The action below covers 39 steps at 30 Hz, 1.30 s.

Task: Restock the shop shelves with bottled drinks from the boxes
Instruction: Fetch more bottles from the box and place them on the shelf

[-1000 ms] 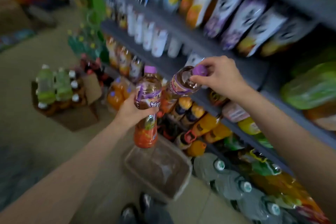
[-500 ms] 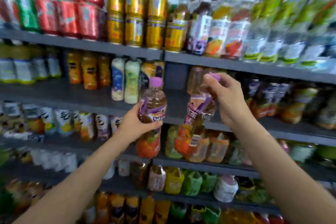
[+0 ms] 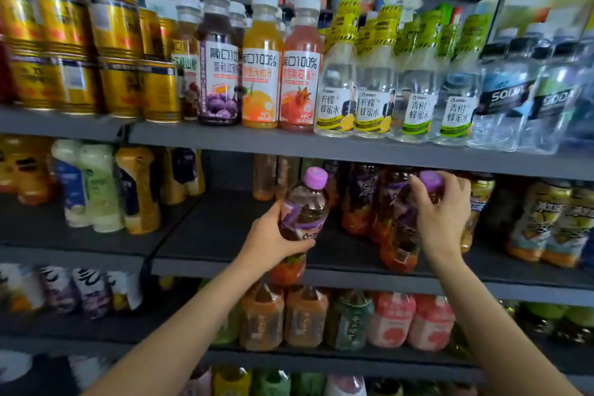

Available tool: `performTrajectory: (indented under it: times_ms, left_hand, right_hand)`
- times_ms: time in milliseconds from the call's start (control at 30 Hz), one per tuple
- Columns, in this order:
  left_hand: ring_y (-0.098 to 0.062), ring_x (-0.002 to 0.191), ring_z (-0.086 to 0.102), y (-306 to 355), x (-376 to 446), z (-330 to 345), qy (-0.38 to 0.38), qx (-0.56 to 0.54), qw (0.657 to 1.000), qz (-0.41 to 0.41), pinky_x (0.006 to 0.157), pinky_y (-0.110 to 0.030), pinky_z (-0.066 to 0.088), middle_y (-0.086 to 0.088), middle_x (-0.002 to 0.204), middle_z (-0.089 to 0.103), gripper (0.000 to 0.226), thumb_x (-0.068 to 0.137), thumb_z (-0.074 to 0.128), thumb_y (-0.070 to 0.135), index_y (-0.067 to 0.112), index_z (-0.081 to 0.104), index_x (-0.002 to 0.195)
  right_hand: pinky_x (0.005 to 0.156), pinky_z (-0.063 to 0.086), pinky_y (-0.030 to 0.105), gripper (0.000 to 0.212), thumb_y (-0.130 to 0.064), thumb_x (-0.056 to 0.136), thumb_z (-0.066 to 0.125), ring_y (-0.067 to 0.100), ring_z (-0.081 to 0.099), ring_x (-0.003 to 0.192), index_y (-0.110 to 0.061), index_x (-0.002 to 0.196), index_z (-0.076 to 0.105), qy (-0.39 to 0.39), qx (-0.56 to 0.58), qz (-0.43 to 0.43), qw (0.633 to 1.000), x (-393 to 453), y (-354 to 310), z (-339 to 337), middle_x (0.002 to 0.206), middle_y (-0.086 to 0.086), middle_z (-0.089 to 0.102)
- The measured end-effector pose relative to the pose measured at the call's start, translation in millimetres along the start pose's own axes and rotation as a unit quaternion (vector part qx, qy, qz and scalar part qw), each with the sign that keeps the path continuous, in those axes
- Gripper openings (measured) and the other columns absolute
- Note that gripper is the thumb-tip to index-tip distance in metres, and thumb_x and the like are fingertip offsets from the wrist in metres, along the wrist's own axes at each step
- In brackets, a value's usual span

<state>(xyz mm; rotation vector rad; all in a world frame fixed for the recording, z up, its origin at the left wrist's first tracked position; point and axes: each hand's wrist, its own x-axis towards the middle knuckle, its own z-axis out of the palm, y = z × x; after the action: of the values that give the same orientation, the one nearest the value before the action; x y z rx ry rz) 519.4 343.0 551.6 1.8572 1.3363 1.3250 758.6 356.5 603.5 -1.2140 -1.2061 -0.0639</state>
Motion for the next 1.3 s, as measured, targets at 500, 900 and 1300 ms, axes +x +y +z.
performTrajectory:
  times_ms: [500, 900, 1300]
  left_hand:
    - [-0.016, 0.121, 0.047, 2, 83, 101, -0.061, -0.002, 0.992, -0.115, 0.102, -0.034, 0.039, 0.003, 0.129, 0.052, 0.082, 0.068, 0.081, 0.021, 0.022, 0.035, 0.136]
    - [-0.027, 0.120, 0.051, -4, 90, 130, -0.088, 0.245, 0.952, -0.158, 0.096, -0.036, 0.044, -0.006, 0.131, 0.053, 0.079, 0.067, 0.078, 0.045, 0.018, 0.041, 0.132]
    - [-0.027, 0.117, 0.053, 2, 115, 158, -0.083, 0.254, 0.948, -0.175, 0.092, -0.034, 0.045, -0.006, 0.126, 0.057, 0.071, 0.066, 0.079, 0.046, 0.015, 0.050, 0.124]
  right_hand:
    - [0.106, 0.029, 0.029, 0.102, -0.004, 0.069, 0.078, 0.024, 0.034, 0.132, -0.016, 0.147, 0.013, -0.180, 0.032, 0.060, 0.981, 6, 87, 31, 0.143, 0.013, 0.033]
    - [0.095, 0.043, 0.046, 0.071, -0.017, 0.077, 0.074, 0.037, 0.047, 0.118, -0.001, 0.134, 0.033, -0.106, -0.110, 0.160, 0.975, 28, 135, 26, 0.131, 0.018, 0.046]
    - [0.095, 0.043, 0.040, 0.064, -0.017, 0.085, 0.065, 0.036, 0.045, 0.119, 0.004, 0.133, 0.029, -0.216, -0.191, 0.148, 0.946, 8, 150, 22, 0.129, 0.020, 0.044]
